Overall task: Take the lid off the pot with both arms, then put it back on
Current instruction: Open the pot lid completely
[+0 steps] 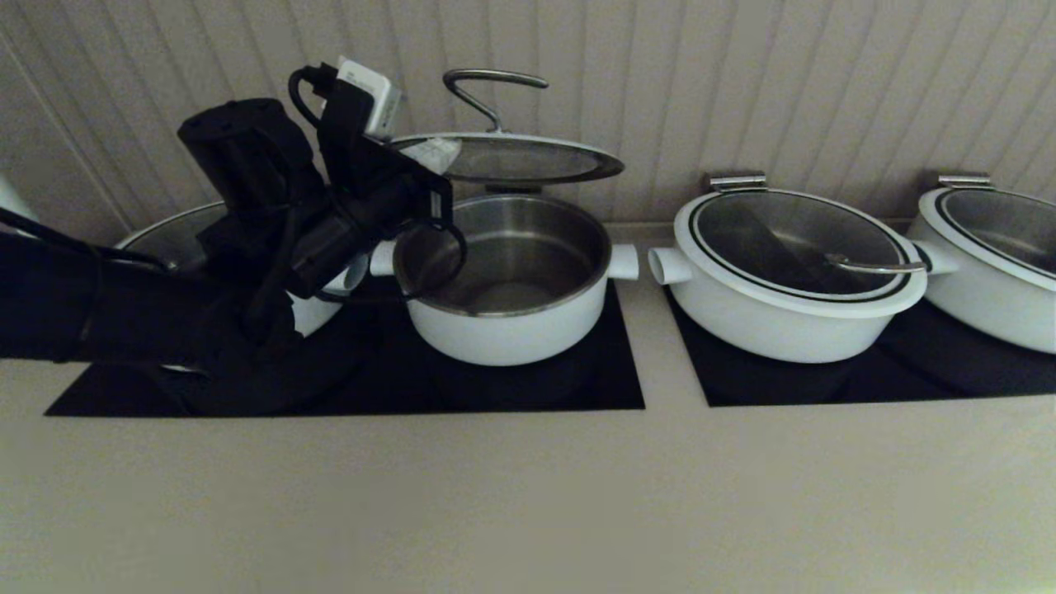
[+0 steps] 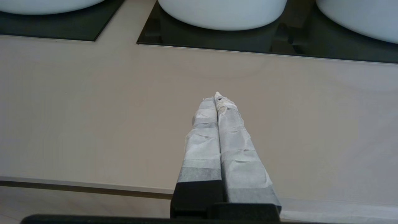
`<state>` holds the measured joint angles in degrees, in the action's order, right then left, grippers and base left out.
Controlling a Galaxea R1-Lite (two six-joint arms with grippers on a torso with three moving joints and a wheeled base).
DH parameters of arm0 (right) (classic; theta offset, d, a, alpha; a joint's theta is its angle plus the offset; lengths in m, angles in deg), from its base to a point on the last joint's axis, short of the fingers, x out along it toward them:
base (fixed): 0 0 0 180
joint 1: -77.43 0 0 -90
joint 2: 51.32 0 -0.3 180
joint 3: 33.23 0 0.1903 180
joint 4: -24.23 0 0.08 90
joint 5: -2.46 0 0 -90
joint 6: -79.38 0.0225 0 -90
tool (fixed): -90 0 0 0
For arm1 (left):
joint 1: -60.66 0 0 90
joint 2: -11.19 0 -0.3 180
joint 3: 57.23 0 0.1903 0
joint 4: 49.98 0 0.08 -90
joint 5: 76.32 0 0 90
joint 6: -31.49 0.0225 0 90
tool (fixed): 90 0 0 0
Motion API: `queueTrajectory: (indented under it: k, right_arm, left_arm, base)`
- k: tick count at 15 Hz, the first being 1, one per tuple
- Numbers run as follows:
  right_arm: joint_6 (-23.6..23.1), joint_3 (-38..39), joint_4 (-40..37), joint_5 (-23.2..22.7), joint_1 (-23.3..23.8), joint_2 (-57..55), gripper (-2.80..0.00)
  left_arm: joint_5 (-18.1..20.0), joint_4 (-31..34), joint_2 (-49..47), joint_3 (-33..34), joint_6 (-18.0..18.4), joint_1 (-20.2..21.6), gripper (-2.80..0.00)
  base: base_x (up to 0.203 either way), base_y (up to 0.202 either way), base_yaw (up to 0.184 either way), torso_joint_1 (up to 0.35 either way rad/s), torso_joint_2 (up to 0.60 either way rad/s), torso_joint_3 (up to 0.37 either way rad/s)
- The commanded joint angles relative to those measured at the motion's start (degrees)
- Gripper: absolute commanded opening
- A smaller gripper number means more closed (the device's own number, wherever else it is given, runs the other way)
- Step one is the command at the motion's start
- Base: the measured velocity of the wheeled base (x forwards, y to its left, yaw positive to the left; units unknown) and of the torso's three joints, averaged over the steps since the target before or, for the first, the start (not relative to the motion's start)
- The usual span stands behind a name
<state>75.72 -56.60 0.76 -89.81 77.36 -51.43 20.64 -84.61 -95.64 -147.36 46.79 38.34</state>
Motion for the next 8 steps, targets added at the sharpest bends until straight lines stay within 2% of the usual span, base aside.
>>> queueTrajectory:
  k: [1,8]
  right_arm:
    - [-0.03,0.0,0.01,-0.01,-0.01,0.02,-2.8]
    - [-0.03,0.0,0.01,-0.01,-0.01,0.02,-2.8]
  left_arm:
    - [0.07,-0.68,-0.87,-1.72,0.08,0.0,-2.8]
    - [0.07,-1.41,-2.57,-5.13,0.08,0.0,-2.8]
  base:
    - [0.0,0.0,0.0,0.0,0.0,0.0]
    - [0.0,0.0,0.0,0.0,0.0,0.0]
